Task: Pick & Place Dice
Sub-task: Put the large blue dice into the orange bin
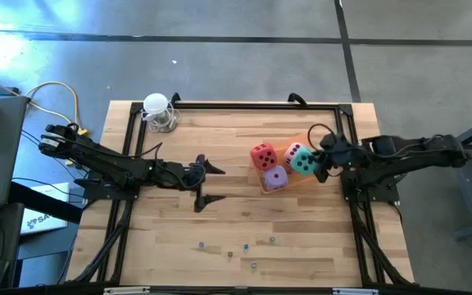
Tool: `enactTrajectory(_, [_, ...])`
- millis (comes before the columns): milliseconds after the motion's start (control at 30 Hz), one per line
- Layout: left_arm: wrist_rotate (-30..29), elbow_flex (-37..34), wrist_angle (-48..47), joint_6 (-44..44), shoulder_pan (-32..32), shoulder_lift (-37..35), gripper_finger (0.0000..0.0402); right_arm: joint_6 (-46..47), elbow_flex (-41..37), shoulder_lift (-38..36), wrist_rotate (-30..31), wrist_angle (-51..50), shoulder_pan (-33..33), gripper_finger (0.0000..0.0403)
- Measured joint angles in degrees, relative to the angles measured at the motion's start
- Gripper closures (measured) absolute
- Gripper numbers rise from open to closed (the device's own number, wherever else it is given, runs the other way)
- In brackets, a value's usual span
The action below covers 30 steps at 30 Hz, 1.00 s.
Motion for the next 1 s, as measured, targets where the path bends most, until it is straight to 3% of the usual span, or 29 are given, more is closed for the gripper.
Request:
enactTrajectory(167, [2.8, 0.0, 0.0, 0.0, -0.1, 0.0, 0.0002, 7.9, -1.5, 4.3, 1.7, -1.9, 5.6, 0.0389])
enactTrajectory(333, [2.8, 0.0, 0.3, 0.0, -0.1, 0.0, 0.0002, 9.5, -1.8, 8.8, 2.8, -1.3, 6.0, 0.0398])
enactTrajectory(600, [2.9, 0.0, 0.6, -1.9, -0.1, 0.0, 0.0002, 8.2, -1.7, 14.8, 4.2, 2.0, 4.1, 0.04])
enactTrajectory(1000, [2.9, 0.0, 0.9, -3.0, -0.2, 0.0, 0.0002, 2.6, -2.1, 16.0, 5.8, 8.5, 3.6, 0.04])
